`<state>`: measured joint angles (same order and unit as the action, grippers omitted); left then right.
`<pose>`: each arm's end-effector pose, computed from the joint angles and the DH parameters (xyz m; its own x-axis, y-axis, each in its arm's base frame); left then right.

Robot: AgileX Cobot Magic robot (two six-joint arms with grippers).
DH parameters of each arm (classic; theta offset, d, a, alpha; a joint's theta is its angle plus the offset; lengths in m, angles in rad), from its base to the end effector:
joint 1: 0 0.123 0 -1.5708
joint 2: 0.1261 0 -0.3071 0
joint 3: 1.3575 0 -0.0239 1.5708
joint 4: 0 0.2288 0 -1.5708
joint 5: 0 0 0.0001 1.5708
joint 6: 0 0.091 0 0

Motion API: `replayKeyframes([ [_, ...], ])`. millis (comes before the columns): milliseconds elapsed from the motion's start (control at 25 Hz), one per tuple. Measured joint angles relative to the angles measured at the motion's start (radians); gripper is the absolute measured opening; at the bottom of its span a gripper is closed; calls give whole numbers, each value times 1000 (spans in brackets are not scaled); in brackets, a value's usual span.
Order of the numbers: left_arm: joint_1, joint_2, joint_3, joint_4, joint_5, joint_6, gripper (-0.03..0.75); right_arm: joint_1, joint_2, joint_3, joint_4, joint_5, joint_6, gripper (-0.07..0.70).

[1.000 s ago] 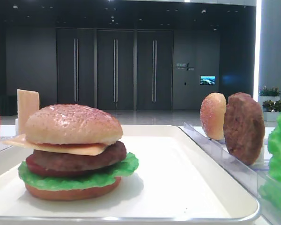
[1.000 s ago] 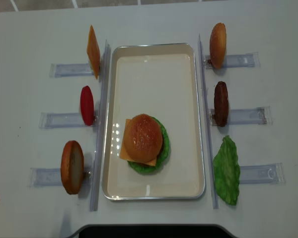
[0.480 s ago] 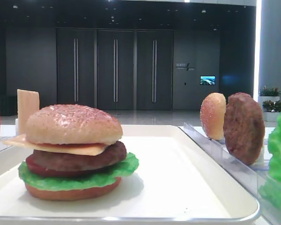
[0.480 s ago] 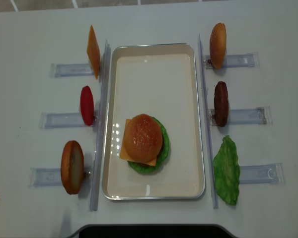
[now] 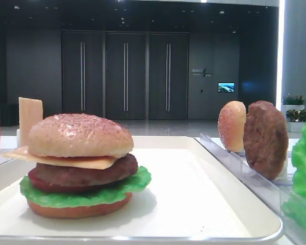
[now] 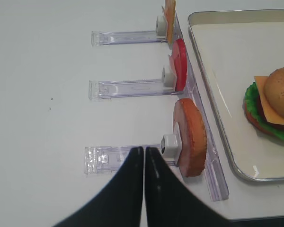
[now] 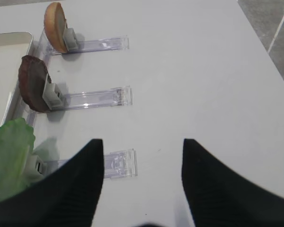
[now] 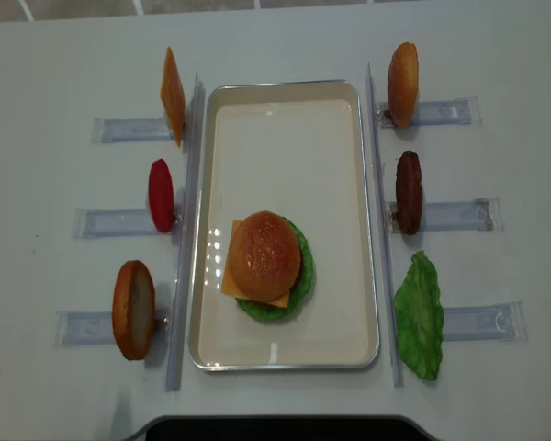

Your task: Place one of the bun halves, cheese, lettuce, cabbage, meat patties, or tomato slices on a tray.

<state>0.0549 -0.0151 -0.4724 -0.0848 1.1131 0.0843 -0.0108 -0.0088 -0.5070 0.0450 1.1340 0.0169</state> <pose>-0.0478 -0.0096 0.2549 -0.5097 0.0187 -0.8601 0.0343 0.9994 0.0013 -0.0517 0.0043 0.2623 -0.5066 0.0414 -0.8612 -0.0062 0.9986 0.0516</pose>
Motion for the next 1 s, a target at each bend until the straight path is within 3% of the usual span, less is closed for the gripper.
replayKeyframes([
  [1000,0,0,0,0,0,0,-7,0,0,0,0,0,0,358],
])
